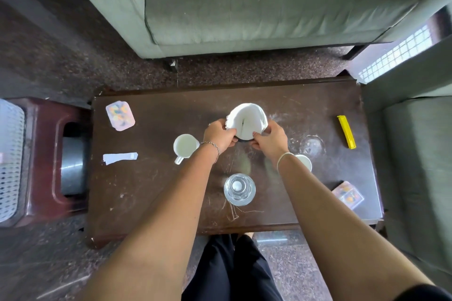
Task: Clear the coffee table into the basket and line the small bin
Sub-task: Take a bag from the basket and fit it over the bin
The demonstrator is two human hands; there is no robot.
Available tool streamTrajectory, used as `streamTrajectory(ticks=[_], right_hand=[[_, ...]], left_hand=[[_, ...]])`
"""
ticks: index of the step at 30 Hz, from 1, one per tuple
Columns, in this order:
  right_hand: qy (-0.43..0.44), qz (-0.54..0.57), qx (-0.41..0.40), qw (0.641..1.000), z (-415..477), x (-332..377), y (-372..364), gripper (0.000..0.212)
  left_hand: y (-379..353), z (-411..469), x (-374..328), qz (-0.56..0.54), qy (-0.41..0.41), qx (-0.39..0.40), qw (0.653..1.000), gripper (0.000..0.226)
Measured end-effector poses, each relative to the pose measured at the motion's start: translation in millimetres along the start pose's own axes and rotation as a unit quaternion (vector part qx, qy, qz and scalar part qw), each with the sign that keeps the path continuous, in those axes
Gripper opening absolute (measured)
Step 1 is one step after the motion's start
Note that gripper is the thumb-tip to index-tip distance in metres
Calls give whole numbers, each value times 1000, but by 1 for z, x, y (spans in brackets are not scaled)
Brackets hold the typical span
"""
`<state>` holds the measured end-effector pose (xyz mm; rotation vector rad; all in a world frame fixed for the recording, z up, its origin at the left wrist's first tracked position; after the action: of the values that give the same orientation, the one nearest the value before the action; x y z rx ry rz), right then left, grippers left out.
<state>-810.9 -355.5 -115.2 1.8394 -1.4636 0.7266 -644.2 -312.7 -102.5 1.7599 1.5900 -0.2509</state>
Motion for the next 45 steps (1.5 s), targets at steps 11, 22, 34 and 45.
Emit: streamTrajectory(ticks=[11,22,34,45], right_hand=[[76,-10,-110,991,-23,72,101,42],[59,-23,-109,992,22,85,199,34],[28,-39,-64,997,115,58,238,38],[2,-47,-51,998,145,42,244,45]], left_hand=[[-47,-39,-114,-2,-52,69,996,25],[-137,-39,-171,-24,-39,94,995,57],[-211,25,-180,-7,-17,60,998,52],[-230,50,-174,20,0,34,999,55]])
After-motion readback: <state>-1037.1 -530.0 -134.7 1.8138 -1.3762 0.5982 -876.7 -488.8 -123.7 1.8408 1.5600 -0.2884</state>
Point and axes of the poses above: each hand's wrist, its own z-axis towards the middle knuckle, its own y-axis out of the back of the hand, x = y × z, the point moved 7 cm from there along z, towards the middle knuckle, and after that the axes turned 13 degrees about z, right-handed, at the moved point
